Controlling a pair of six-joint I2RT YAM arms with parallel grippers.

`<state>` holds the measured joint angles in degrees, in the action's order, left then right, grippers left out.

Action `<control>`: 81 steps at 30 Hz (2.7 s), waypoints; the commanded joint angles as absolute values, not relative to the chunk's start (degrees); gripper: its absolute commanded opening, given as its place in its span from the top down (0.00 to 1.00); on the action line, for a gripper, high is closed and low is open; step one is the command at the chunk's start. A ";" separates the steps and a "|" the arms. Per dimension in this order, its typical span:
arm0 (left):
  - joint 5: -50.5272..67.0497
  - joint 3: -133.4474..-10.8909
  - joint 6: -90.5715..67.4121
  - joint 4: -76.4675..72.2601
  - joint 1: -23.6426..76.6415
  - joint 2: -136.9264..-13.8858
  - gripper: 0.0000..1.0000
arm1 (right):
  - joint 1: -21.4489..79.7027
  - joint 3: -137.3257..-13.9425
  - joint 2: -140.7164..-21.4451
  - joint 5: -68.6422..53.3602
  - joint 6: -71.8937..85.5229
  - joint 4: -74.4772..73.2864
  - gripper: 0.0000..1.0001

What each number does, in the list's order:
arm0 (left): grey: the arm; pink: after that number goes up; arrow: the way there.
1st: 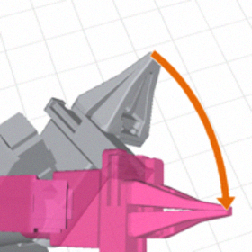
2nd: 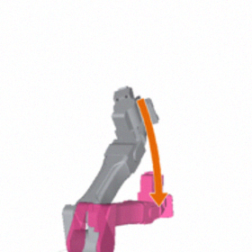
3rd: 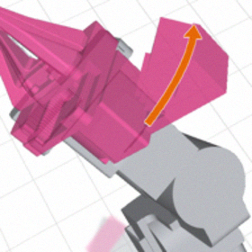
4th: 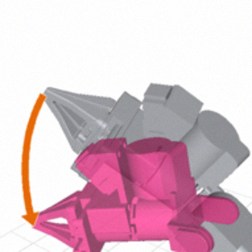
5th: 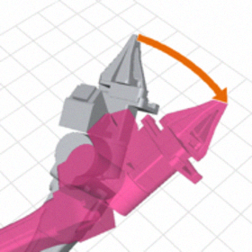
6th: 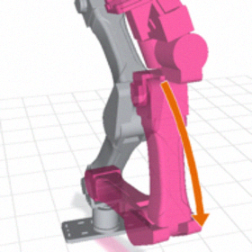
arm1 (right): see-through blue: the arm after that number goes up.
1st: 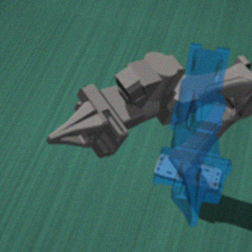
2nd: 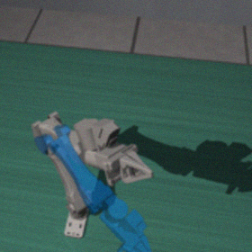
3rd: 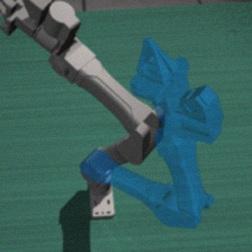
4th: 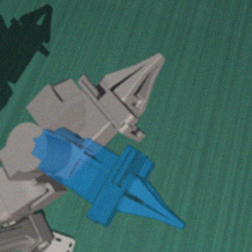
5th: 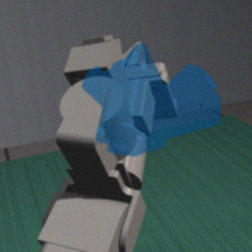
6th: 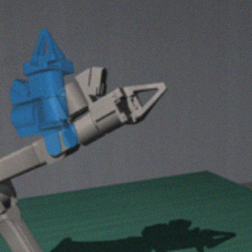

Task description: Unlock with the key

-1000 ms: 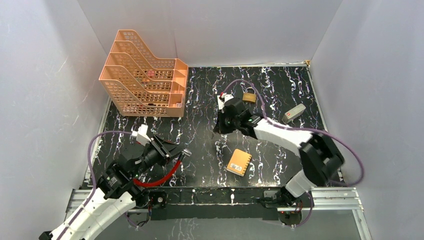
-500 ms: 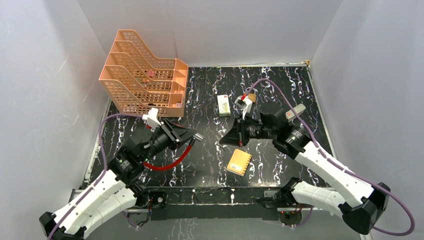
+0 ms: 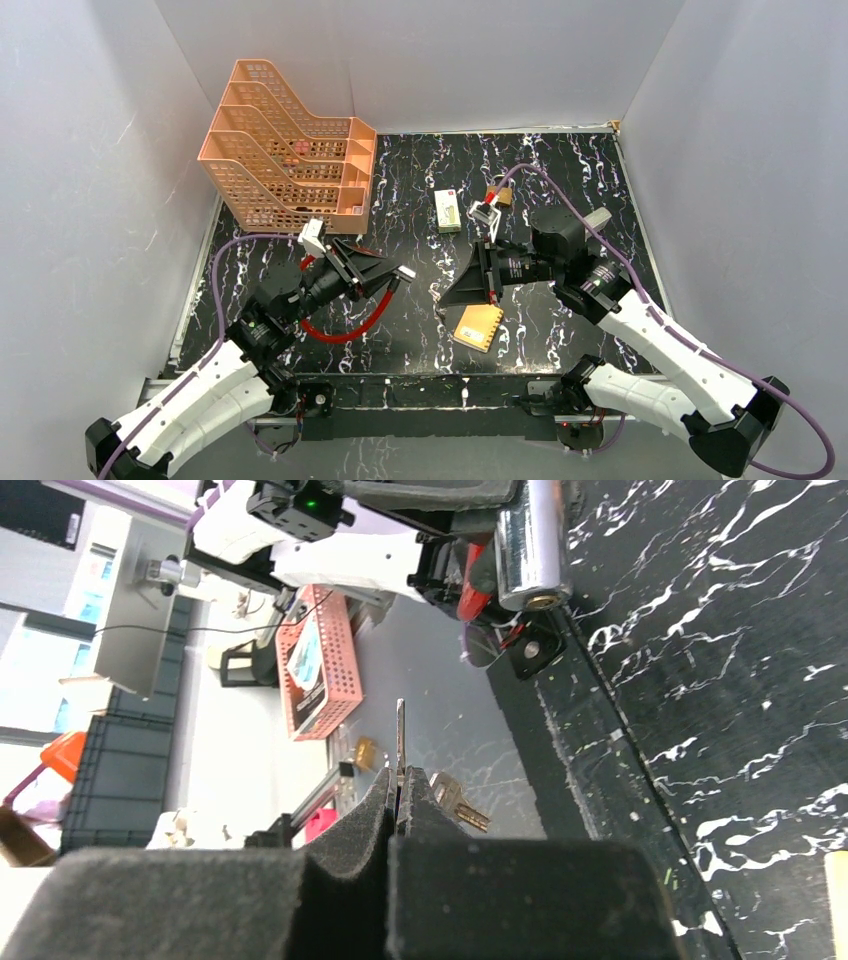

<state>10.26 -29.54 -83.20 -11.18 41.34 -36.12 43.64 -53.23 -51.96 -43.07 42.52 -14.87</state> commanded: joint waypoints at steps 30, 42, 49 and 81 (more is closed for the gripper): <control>23.64 -27.43 -89.39 -24.91 41.09 -35.49 1.00 | 43.77 -56.36 -60.28 -57.59 44.73 -16.94 1.00; 23.71 -27.42 -88.77 -22.37 41.13 -33.15 1.00 | 43.83 -57.86 -61.43 -54.63 43.14 -18.71 1.00; 24.03 -27.37 -88.16 -21.47 41.10 -32.71 1.00 | 43.77 -58.80 -61.89 -54.67 43.41 -17.83 1.00; 24.29 -27.57 -87.90 -21.42 41.13 -32.06 1.00 | 43.79 -58.63 -62.98 -52.47 46.00 -14.99 1.00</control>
